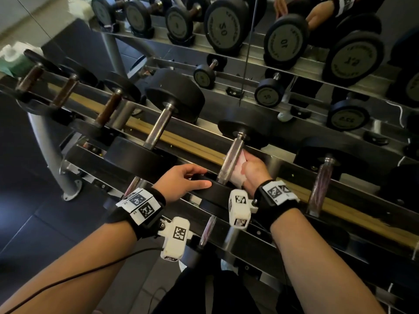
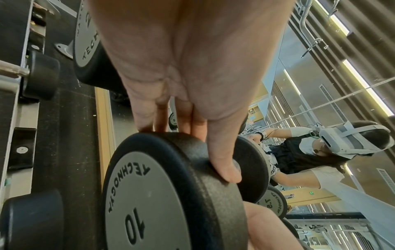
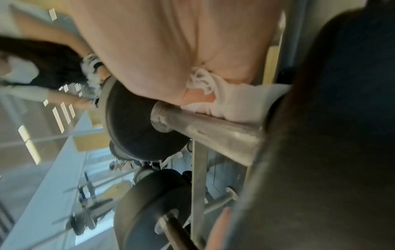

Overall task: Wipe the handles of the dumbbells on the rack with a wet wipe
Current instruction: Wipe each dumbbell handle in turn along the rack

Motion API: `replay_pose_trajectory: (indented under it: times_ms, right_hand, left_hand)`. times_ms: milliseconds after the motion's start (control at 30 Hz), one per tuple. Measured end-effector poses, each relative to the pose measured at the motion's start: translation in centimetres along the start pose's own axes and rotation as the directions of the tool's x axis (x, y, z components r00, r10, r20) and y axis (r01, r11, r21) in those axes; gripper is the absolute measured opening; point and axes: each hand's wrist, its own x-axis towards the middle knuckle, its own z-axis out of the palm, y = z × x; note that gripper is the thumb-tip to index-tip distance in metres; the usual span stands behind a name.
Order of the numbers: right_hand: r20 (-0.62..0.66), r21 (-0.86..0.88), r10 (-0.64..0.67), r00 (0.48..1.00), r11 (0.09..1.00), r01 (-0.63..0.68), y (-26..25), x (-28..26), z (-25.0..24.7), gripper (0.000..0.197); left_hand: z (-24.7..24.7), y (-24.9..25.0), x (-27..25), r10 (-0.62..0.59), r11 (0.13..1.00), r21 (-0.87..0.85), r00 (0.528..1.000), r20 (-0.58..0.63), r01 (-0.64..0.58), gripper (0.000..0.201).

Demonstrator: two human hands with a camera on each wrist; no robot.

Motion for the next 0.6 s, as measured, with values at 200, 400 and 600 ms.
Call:
replay_pose_trajectory:
  times_ms: [200, 400, 600]
  right_hand:
    - [0.174, -0.117, -0.013, 0.985, 0.993, 0.033, 0.9, -0.8, -3.3, 0.032]
    - [0.143, -0.398, -0.252, 0.957, 0.871, 0.289, -0.2, 0.5, -2.1, 0.04]
    - [0.299, -0.495, -0.197, 0.934, 0.804, 0.329, 2.5, 0.3, -3.9, 0.026]
  left_hand:
    - [-0.1, 0.1, 0.1, 0.023, 1.0, 0.006, 1.0, 0.014, -0.023, 0.037]
    - [0.0, 0.1, -0.1, 0.023, 1.0, 0.01, 1.0, 0.002, -0.023, 0.052]
    - [0.1, 0.2, -0.2, 0.016, 1.0, 0.026, 1.0, -0.005, -0.016, 0.05]
